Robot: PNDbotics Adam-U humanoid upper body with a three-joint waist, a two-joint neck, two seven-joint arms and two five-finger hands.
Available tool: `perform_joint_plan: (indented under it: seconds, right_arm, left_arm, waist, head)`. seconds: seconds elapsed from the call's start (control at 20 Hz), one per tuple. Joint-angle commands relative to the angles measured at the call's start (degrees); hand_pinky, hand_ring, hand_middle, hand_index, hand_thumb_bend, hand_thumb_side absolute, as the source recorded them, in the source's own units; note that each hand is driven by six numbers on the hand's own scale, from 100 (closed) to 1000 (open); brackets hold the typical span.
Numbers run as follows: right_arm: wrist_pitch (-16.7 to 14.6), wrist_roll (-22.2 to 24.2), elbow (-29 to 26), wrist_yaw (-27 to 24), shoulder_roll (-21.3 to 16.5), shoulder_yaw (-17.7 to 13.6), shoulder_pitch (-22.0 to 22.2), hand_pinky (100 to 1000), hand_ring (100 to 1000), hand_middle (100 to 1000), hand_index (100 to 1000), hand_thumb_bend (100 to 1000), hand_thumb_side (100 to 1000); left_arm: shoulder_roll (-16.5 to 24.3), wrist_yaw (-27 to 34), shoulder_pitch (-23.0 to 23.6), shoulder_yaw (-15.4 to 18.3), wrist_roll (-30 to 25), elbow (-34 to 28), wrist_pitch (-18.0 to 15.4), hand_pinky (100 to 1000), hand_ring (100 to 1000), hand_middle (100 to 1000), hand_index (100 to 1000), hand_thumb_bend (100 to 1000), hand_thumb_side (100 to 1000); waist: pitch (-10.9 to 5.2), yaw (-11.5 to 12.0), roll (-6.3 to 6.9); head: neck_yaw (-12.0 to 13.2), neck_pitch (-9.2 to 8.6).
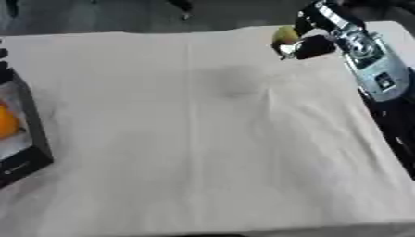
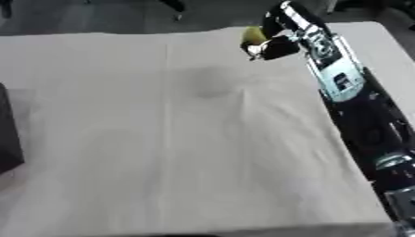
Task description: Pick up the objects with one hand, pass them to the other hand, and then place them into the box on the other side of the table.
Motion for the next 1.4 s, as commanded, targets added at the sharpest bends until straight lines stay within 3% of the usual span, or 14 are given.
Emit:
perform_joint_plan:
  seconds: [0.05, 0.4, 0.5, 0.7, 0.75, 0.8, 1.4]
  right_arm:
    - [-0.9, -0.7, -2.3, -2.5, -0.8, -0.2, -0.6, 687, 481, 352, 307, 386, 100]
    - [-1.8, -1.6, -3.4, -4.5, -0.2, 0.0, 0.3, 686, 482, 369, 322, 382, 100]
    - [-2.8, -1.8, -4.0, -4.5, -0.4, 0.1, 0.2, 689, 493, 426, 404, 374, 100]
    - [-4.2, -2.0, -4.4, -4.2, -0.5, 0.1, 0.2, 689, 493, 426, 404, 374, 100]
    - [-4.4, -2.0, -4.4, -4.2, -0.5, 0.2, 0.2, 690, 500, 477, 513, 366, 100]
    - [-4.7, -1.9, -4.6, -4.4, -0.5, 0.2, 0.3, 690, 501, 482, 528, 366, 100]
    - [-5.3, -1.3, -5.1, -5.9, -0.4, 0.3, 0.4, 688, 500, 484, 535, 362, 100]
  left_arm:
    - [2.0, 0.1, -1.0, 0.4, -0.2, -1.3, 0.1, 809, 756, 710, 773, 117, 835]
    - [2.0, 0.2, -1.0, 0.4, -0.3, -1.5, 0.2, 808, 757, 708, 770, 116, 837]
    - [2.0, 0.3, -1.0, 0.4, -0.3, -1.5, 0.2, 807, 757, 707, 769, 117, 838]
    - [2.0, 0.3, -1.0, 0.3, -0.2, -1.5, 0.2, 807, 757, 707, 769, 117, 838]
    - [2.0, 0.4, -1.0, 0.3, -0.2, -1.5, 0.2, 805, 757, 706, 769, 118, 839]
    - [2.0, 0.5, -1.0, 0.3, -0.2, -1.4, 0.2, 805, 757, 706, 769, 118, 839]
    - [2.1, 0.4, -1.0, 0.3, -0.3, -1.6, 0.2, 802, 757, 706, 769, 113, 835]
  waist:
    - [-1.77, 0.0, 0.58]
    - [-1.89, 0.0, 0.65]
    - [-1.93, 0.0, 0.59]
    - [-1.95, -0.1, 0.55]
    - [-1.95, -0.1, 0.54]
    - [-1.95, -0.1, 0.53]
    - [-2.07, 0.0, 0.44]
  head:
    - [0.1, 0.04]
    - [0.1, 0.00]
    - [0.1, 0.01]
    - [0.1, 0.05]
    - [0.0, 0.05]
    - [0.0, 0.06]
    - [0.0, 0.08]
